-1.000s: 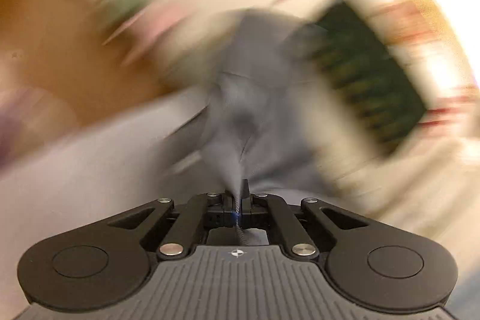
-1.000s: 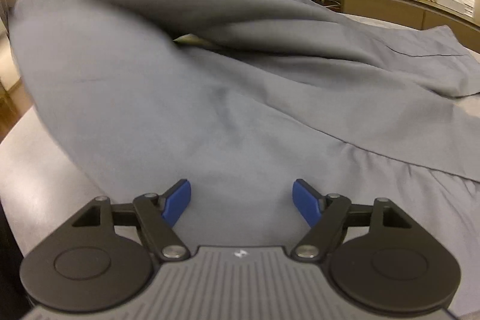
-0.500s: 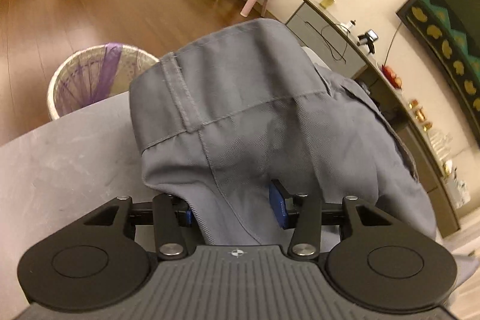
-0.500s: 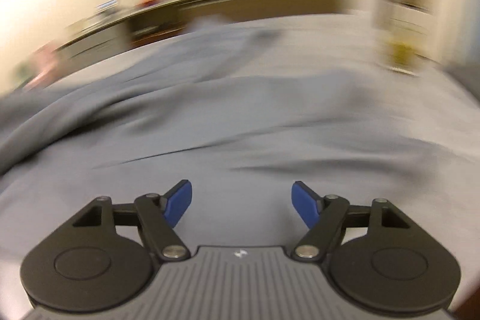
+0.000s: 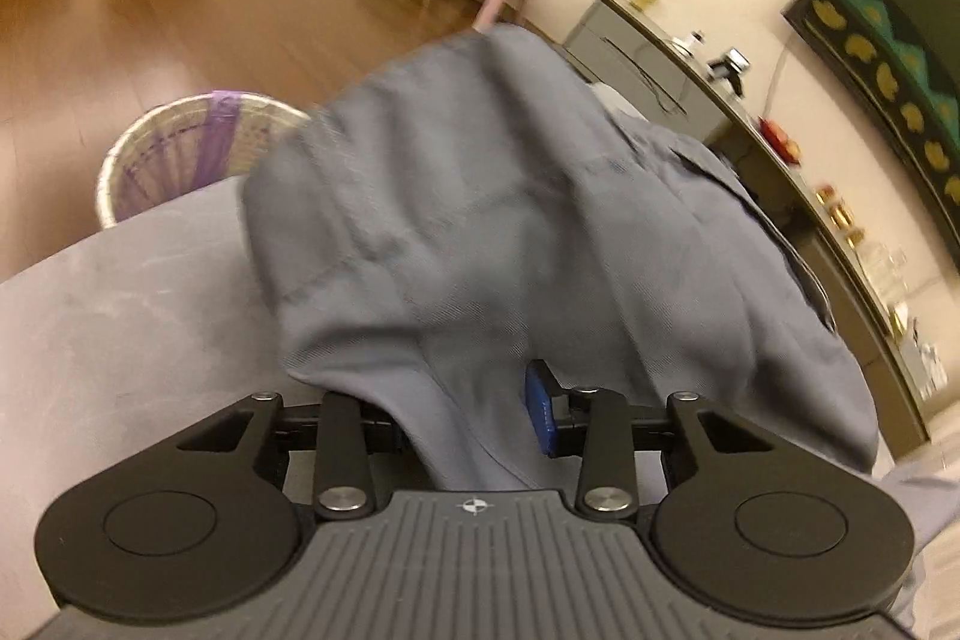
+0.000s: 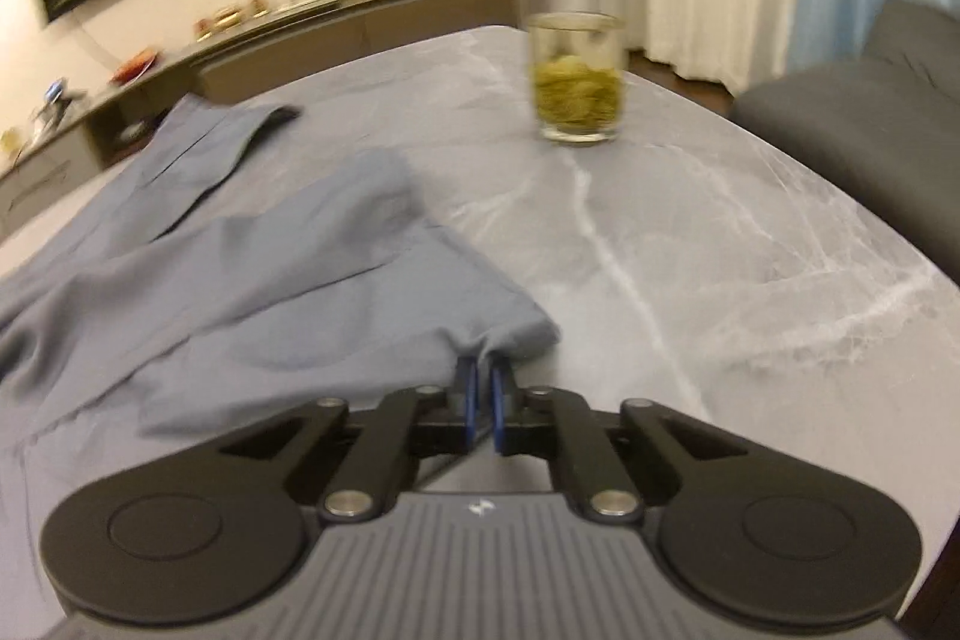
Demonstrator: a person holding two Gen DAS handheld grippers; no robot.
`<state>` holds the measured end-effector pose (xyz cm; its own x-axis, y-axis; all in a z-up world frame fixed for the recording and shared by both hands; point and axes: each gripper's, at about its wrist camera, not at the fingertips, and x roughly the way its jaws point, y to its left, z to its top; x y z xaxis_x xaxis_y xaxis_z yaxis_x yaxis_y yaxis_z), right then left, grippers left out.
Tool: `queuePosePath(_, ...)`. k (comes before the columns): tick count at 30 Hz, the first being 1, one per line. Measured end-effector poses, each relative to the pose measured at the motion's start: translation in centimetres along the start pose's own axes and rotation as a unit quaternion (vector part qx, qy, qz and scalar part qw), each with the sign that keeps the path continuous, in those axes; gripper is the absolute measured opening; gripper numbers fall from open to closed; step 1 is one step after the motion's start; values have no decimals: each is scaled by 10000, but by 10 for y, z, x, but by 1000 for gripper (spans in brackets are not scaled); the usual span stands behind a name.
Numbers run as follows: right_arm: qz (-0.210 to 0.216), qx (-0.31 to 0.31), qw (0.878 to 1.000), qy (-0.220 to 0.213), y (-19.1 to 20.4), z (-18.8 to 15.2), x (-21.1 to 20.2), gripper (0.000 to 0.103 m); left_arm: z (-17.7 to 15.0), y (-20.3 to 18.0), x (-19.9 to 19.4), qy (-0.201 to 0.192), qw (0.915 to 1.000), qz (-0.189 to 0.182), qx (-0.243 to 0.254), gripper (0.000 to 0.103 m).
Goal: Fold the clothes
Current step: 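Fold the held edge over with both grippers and open them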
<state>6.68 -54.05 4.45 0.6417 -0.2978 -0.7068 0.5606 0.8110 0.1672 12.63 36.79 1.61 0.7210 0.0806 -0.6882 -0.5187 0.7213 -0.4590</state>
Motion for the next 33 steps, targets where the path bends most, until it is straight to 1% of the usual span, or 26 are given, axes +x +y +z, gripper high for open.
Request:
queuePosePath(3, -249, 100, 9996, 4, -12, 5, 3, 3, 2, 10, -5, -37, 9995, -39, -318, 40)
queuePosePath(5, -423, 146, 9990, 8, -19, 8, 5, 3, 2, 12, -5, -55, 9992, -21, -384, 41)
queuePosePath(6, -590, 8, 9983, 12, -17, 7, 5, 5, 3, 11, -6, -70, 9992, 19, -403, 41)
queuePosePath(8, -1100, -53, 9939, -22, -17, 7, 5, 20, 4, 13, -11, -186, 9985, 81, -502, 41)
queuePosePath(9, -1316, -47, 9913, -83, -17, 8, 3, 22, 4, 15, -16, -286, 9979, 64, -578, 41)
queuePosePath(10, -1514, -41, 9884, -149, -16, 8, 0, 23, 5, 17, -20, -383, 9972, 26, -635, 42)
queuePosePath(11, -1548, -48, 9876, -264, -11, 8, -7, 23, 6, 19, -24, -473, 9967, -31, -658, 43)
queuePosePath(12, -1376, -173, 9895, -418, 0, 7, -18, 23, 6, 19, -29, -562, 9962, -86, -663, 46)
queuePosePath(13, -1198, -317, 9906, -571, 13, 6, -28, 24, 6, 20, -32, -616, 9958, -116, -674, 46)
queuePosePath(15, -711, -941, 9902, -748, 53, -1, -45, 33, 7, 21, -35, -640, 9953, -124, -710, 47)
queuePosePath(16, -432, -1184, 9896, -697, 71, -3, -46, 36, 7, 22, -35, -655, 9951, -75, -735, 47)
queuePosePath(17, -160, -1280, 9901, -549, 83, -4, -41, 36, 8, 24, -35, -651, 9948, 29, -776, 47)
queuePosePath(19, 209, -1184, 9927, -78, 92, -4, -20, 35, 9, 31, -36, -604, 9941, 184, -882, 47)
queuePosePath(20, 160, -1120, 9936, 67, 88, -5, -10, 31, 10, 32, -40, -660, 9937, 276, -864, 47)
queuePosePath(21, 111, -1057, 9941, 213, 84, -6, 0, 30, 12, 33, -46, -781, 9928, 408, -810, 44)
queuePosePath(22, 42, -1002, 9944, 344, 81, -7, 9, 29, 13, 32, -54, -962, 9914, 524, -715, 44)
queuePosePath(24, -426, -1028, 9932, 356, 75, -2, 8, 30, 14, 17, -75, -1511, 9860, 593, -374, 46)
queuePosePath(25, -638, -1042, 9919, 352, 73, 1, 6, 31, 14, 6, -84, -1705, 9839, 499, -193, 48)
queuePosePath(26, -672, -1067, 9917, 269, 77, 5, -1, 31, 13, -11, -88, -1710, 9851, 189, 32, 51)
queuePosePath(27, -689, -1096, 9914, 185, 81, 10, -8, 31, 10, -32, -87, -1512, 9877, -250, 324, 55)
queuePosePath(28, -554, -1166, 9916, 91, 94, 17, -15, 34, 6, -54, -82, -1187, 9884, -709, 632, 57)
queuePosePath(29, -315, -1295, 9911, 2, 115, 25, -23, 41, 0, -78, -74, -851, 9855, -1137, 932, 58)
queuePosePath(30, -60, -1420, 9898, -77, 136, 33, -31, 47, -10, -103, -65, -502, 9794, -1529, 1222, 60)
queuePosePath(31, 318, -1513, 9879, -79, 162, 41, -37, 57, -21, -128, -56, -259, 9702, -1812, 1586, 61)
queuePosePath(32, 699, -1592, 9848, -68, 188, 49, -42, 66, -34, -154, -48, -143, 9589, -1967, 2038, 65)
queuePosePath(33, 1096, -1559, 9816, 56, 211, 56, -42, 69, -47, -177, -42, -127, 9464, -2068, 2479, 70)
